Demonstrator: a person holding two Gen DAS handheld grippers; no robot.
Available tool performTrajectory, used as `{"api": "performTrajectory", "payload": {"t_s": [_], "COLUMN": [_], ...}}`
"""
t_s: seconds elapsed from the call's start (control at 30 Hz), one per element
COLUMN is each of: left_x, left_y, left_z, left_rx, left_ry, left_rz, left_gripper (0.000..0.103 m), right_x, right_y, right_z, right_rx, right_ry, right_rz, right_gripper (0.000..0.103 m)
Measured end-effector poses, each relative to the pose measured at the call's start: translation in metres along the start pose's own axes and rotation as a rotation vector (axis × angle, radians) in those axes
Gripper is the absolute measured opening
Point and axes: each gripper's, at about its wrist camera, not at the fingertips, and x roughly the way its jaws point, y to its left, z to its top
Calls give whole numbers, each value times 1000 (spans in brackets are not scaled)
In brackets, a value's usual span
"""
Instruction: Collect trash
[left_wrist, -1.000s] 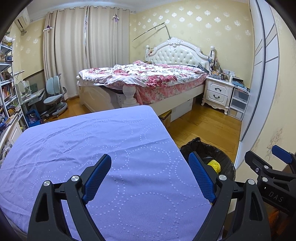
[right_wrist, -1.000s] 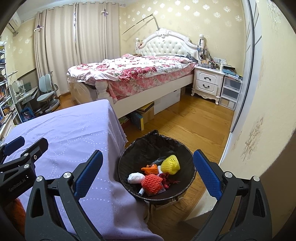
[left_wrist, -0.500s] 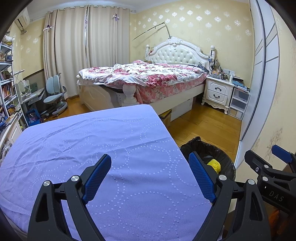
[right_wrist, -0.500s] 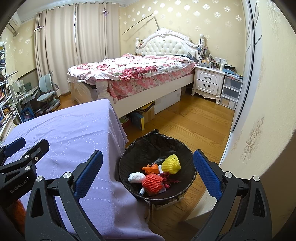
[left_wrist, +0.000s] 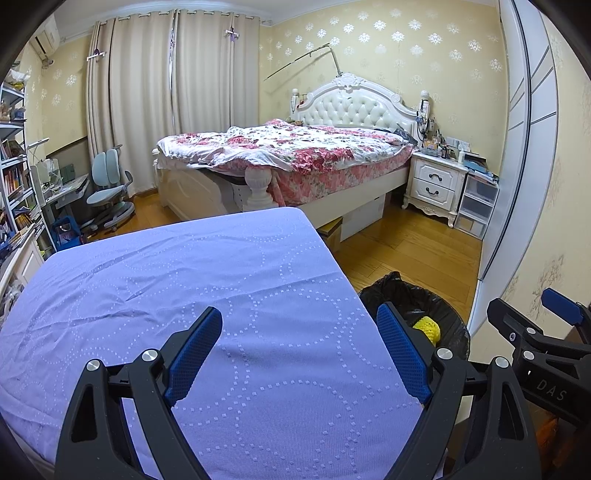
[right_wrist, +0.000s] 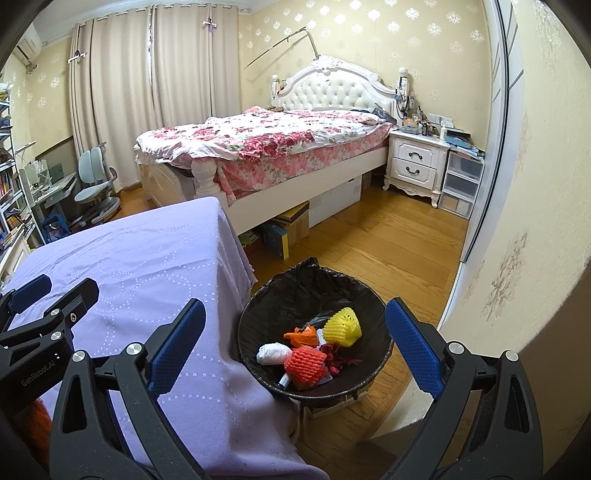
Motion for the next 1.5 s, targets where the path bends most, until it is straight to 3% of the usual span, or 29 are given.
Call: {"api": "performTrajectory", "payload": {"t_s": [1.1,1.5], "left_x": [0,-2], "left_y": [2,-5], "left_z": [2,-13], "left_rx": [0,27], "left_ry": [0,-12], "left_rz": [4,23], "left_gripper": [86,86], "right_x": [0,1], "right_y": [-1,-1], "right_z": [0,0], "right_rx": [-1,0], "right_ry": [-1,0], "right_rz": [0,0], "right_gripper": [96,96]}}
